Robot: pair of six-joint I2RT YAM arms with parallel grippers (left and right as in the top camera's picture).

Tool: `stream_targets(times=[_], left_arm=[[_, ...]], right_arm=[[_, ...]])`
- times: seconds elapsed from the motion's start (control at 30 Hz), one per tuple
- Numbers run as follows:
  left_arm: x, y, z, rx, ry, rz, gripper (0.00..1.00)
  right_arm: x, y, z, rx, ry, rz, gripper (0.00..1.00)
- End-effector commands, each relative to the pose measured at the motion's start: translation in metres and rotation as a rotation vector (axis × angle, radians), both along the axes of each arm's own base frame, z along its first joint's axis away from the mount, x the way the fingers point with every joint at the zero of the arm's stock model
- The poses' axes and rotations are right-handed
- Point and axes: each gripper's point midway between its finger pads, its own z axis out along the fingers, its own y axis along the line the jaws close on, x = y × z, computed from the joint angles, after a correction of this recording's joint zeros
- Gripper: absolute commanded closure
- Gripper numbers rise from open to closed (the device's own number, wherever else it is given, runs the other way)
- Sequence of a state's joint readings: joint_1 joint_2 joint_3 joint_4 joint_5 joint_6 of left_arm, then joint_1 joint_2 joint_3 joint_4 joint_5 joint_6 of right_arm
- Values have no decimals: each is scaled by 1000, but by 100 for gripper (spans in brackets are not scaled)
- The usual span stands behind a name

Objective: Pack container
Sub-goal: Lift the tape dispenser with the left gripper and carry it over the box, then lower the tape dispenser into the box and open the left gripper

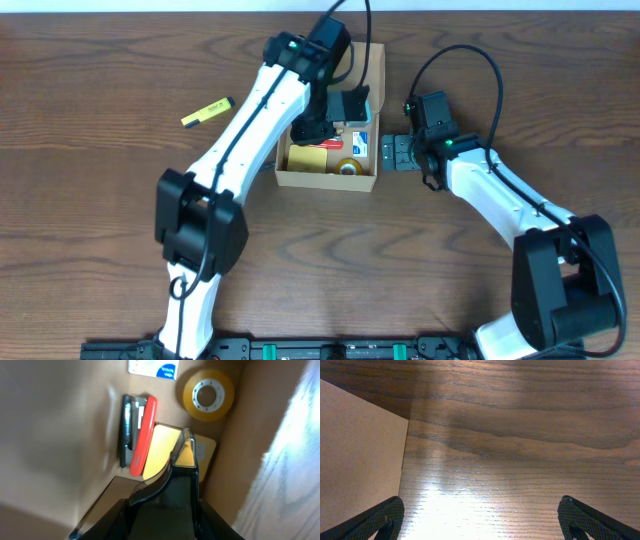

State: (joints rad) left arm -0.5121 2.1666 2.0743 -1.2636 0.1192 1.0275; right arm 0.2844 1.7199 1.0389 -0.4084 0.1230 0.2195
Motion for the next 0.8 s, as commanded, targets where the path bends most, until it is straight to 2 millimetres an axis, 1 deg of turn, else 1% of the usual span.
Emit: stream_targets(times=[0.0, 0.1, 0.17, 0.2, 0.3, 0.53, 0.67, 0.77], left_arm=[[2, 1, -14, 45, 7, -92, 94], [2, 1, -26, 61, 28, -133, 92], [1, 1, -35, 70, 46, -145, 87], [1, 1, -38, 74, 53, -148, 86], [0, 2, -47, 82, 77, -152, 87], [-15, 8, -60, 108, 155, -173, 87], [-30, 3, -69, 83, 215, -181, 86], [-35, 5, -74, 91, 231, -183, 85]], right_arm=[[-1, -4, -4, 2, 13, -19, 1], [-1, -4, -4, 2, 13, -19, 1], [-1, -4, -4, 2, 13, -19, 1], [-1, -4, -4, 2, 13, -19, 1], [-1, -4, -4, 2, 13, -19, 1], [-1, -4, -4, 2, 13, -19, 1], [-1, -4, -4, 2, 13, -19, 1], [-1, -4, -4, 2, 13, -19, 1]])
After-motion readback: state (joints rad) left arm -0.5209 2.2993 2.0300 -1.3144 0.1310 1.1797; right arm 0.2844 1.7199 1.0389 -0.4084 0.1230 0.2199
